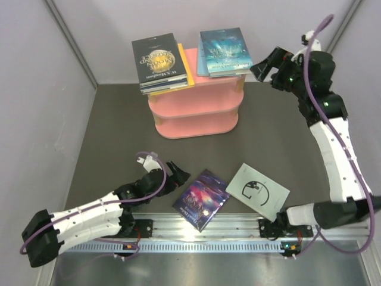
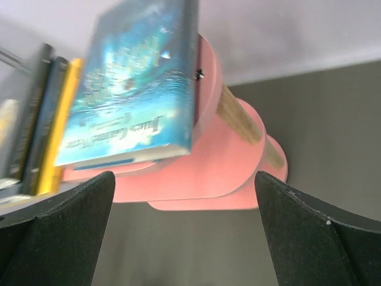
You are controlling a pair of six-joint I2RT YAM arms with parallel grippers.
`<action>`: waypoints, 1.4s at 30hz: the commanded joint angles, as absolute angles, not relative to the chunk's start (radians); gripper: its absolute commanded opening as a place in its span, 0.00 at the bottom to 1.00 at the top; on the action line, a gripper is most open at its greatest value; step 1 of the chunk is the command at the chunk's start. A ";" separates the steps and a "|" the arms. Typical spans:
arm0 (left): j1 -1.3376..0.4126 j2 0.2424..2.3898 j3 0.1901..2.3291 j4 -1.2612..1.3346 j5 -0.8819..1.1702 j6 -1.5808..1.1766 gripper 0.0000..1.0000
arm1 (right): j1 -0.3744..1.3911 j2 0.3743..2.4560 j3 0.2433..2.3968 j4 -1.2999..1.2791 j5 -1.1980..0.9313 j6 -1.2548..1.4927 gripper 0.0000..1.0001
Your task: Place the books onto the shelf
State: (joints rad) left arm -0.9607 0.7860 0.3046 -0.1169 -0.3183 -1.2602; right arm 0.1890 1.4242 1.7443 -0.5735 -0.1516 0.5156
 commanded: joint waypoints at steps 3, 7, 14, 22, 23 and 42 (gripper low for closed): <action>-0.959 0.787 0.360 -0.138 -0.345 -1.204 0.99 | 0.169 1.177 1.563 -0.298 -0.108 0.497 1.00; -0.959 0.802 0.382 -0.169 -0.348 -1.158 0.99 | 0.167 0.942 1.317 -0.299 -0.029 0.547 1.00; -0.937 0.946 0.408 -0.154 -0.273 -1.072 0.99 | 0.202 0.635 0.696 -0.305 -0.302 0.906 1.00; -0.873 1.141 0.403 0.035 -0.068 -1.011 0.99 | 0.420 0.371 0.376 -0.486 -0.216 1.015 1.00; -0.873 1.172 0.403 0.057 -0.034 -1.008 0.99 | 0.431 0.361 0.364 -0.494 -0.219 1.037 1.00; -0.925 1.242 0.696 -0.224 0.009 -0.922 0.99 | 0.486 0.658 0.514 -0.529 -0.127 0.957 1.00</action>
